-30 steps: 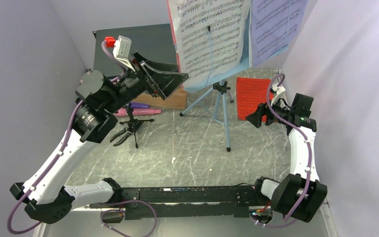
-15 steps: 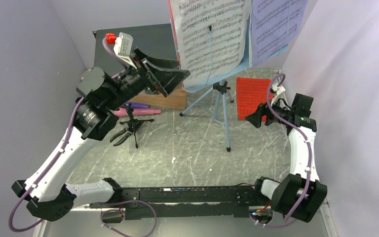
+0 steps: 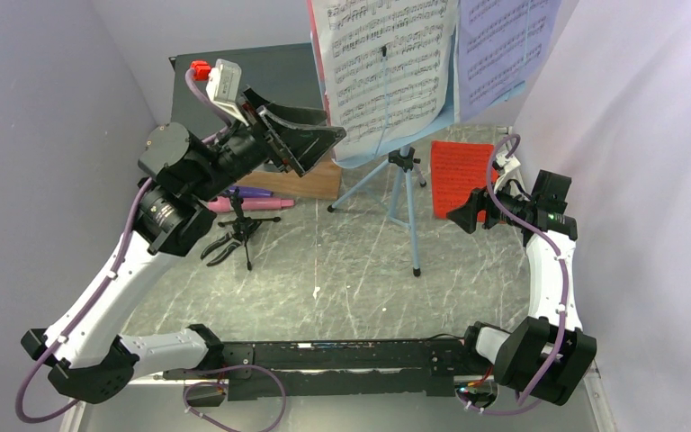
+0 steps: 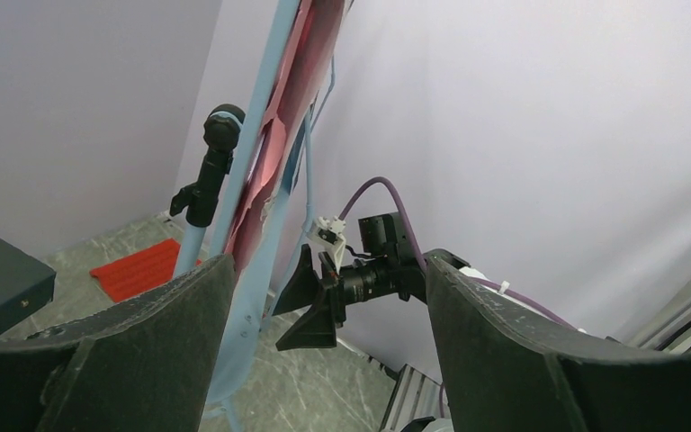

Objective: Pack up the instrument practice props
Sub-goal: Pick up the sheet music from the music stand.

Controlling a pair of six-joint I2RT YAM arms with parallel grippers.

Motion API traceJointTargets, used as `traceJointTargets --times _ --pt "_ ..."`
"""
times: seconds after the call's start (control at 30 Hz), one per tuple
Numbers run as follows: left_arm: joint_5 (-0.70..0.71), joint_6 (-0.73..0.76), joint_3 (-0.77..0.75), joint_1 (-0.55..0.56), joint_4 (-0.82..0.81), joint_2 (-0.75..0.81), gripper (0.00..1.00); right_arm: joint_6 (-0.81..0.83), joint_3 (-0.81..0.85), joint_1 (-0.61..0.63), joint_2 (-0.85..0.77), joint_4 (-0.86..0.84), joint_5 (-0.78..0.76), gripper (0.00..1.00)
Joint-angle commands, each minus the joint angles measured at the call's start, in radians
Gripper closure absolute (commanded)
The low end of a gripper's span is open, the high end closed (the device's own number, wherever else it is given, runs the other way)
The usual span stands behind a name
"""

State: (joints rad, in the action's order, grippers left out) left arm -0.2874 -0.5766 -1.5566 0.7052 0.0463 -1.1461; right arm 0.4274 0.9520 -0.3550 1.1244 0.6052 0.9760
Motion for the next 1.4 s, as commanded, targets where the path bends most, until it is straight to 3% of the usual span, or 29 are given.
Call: traceJointTargets --times 0.0,1.1,1.37 --pt "-0.015 0.012 -0.013 -0.002 -0.069 0.034 0.18 0.022 0.004 -0.004 -0.015 0.005 0.035 0.18" --pt "-0.032 -0.008 -0.026 -0.002 -0.098 -0.016 0.20 0.027 0.007 -0.005 -0.015 0.011 0.041 0.18" --pt "-0.036 0.018 -0.036 -0.002 -0.090 -0.034 0.30 0.029 0.008 -0.004 -0.017 0.013 0.041 0.18"
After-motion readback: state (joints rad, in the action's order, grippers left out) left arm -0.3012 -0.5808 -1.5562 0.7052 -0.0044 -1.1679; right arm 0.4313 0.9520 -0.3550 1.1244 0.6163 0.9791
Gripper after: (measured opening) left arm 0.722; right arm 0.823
